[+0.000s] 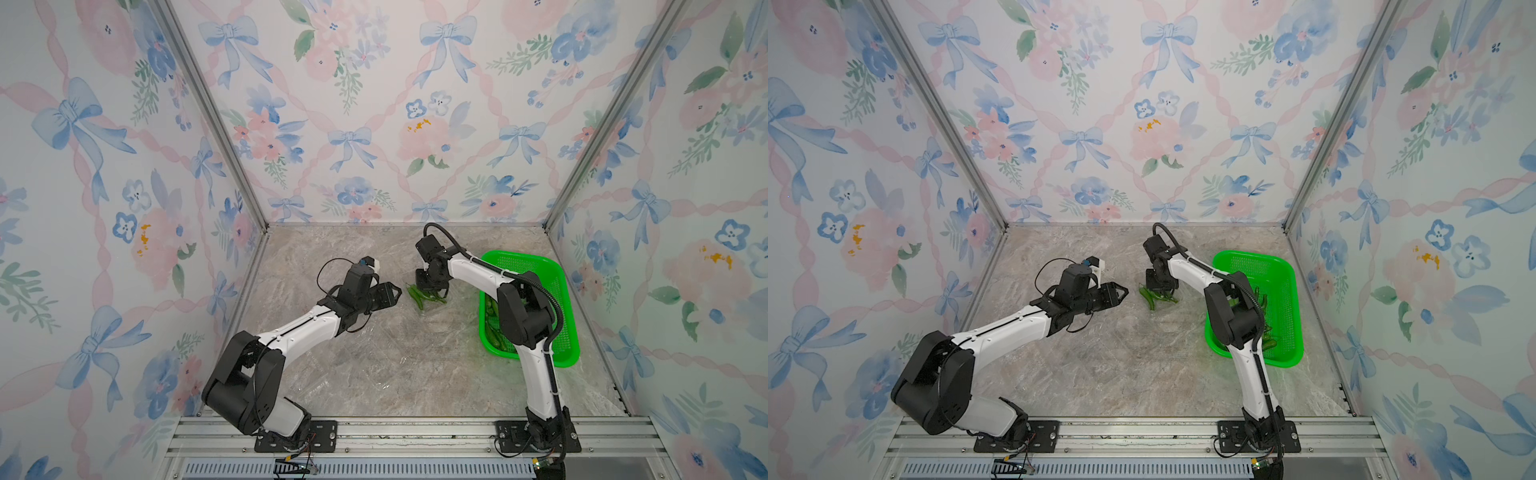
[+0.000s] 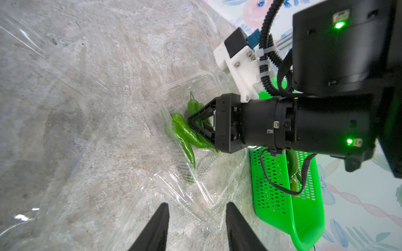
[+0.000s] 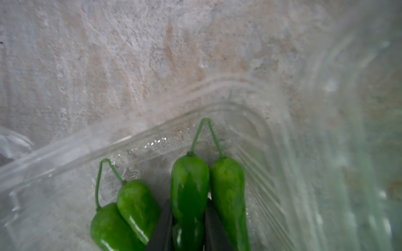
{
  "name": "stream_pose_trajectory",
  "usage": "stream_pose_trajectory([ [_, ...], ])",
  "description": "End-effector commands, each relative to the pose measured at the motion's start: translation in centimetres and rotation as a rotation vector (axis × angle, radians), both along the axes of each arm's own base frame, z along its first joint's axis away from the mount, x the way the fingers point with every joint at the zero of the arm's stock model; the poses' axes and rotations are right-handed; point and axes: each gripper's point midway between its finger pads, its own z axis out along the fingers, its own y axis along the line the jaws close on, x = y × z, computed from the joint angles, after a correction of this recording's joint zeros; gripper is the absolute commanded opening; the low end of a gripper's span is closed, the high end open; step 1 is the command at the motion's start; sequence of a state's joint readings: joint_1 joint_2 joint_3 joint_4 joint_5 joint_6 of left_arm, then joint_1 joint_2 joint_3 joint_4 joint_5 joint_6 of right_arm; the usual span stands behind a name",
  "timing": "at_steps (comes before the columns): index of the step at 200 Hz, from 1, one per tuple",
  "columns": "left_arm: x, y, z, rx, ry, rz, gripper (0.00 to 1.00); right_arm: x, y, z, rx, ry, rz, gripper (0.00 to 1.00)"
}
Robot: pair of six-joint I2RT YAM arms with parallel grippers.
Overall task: Take small green peppers out of containers
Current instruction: Pick up the green pepper from the packing box.
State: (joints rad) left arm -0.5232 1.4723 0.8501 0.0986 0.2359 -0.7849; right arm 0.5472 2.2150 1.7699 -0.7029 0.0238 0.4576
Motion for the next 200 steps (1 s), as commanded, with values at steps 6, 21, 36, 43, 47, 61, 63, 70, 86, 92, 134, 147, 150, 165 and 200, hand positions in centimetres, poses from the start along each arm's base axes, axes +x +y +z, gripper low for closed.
stream_pose_trajectory([
  [6,1.0,-0.6,0.8,0.003,-0.024,-0.022,0.46,-0.6,0.0,4.2,0.031,-0.068,0.007,0.16],
  [21,1.3,-0.9,1.1,0.0,-0.031,-0.025,0.46,-1.0,0.0,5.5,0.049,-0.093,0.005,0.16],
  [36,1.8,-1.1,1.5,-0.004,-0.039,-0.027,0.46,-1.4,-0.2,6.7,0.062,-0.113,0.006,0.15],
  [43,2.0,-1.3,1.7,-0.007,-0.043,-0.029,0.46,-1.6,-0.3,7.4,0.073,-0.125,0.006,0.15],
  [47,2.1,-1.4,1.8,-0.009,-0.045,-0.03,0.46,-1.7,-0.4,7.8,0.08,-0.132,0.004,0.15],
  [61,2.5,-1.6,2.1,-0.013,-0.05,-0.03,0.46,-2.2,-0.7,9.5,0.099,-0.169,0.002,0.15],
  [63,2.5,-1.6,2.3,-0.014,-0.053,-0.03,0.46,-2.3,-0.7,9.8,0.101,-0.175,0.002,0.15],
  [70,2.7,-1.7,2.4,-0.014,-0.055,-0.029,0.46,-2.6,-1.0,10.8,0.111,-0.196,-0.001,0.15],
  [86,3.3,-1.8,2.7,-0.012,-0.065,-0.006,0.45,-3.3,-1.8,13.3,0.129,-0.251,-0.01,0.15],
  [92,3.6,-1.8,3.0,-0.008,-0.075,0.003,0.45,-3.7,-2.3,14.1,0.133,-0.269,-0.015,0.15],
  [134,4.2,-5.2,4.8,-0.014,-0.125,-0.05,0.44,-6.5,-7.3,19.6,0.126,-0.397,-0.084,0.15],
  [147,4.2,-7.0,5.4,-0.023,-0.139,-0.086,0.44,-7.4,-9.4,20.4,0.117,-0.415,-0.121,0.15],
  [150,4.1,-7.4,5.6,-0.025,-0.142,-0.094,0.44,-7.6,-9.9,20.5,0.114,-0.418,-0.131,0.15],
  [165,3.8,-9.6,6.1,-0.035,-0.153,-0.133,0.44,-8.6,-12.8,20.6,0.105,-0.416,-0.188,0.16],
  [200,2.7,-14.7,6.7,-0.053,-0.169,-0.222,0.44,-11.1,-19.5,19.1,0.092,-0.392,-0.333,0.16],
])
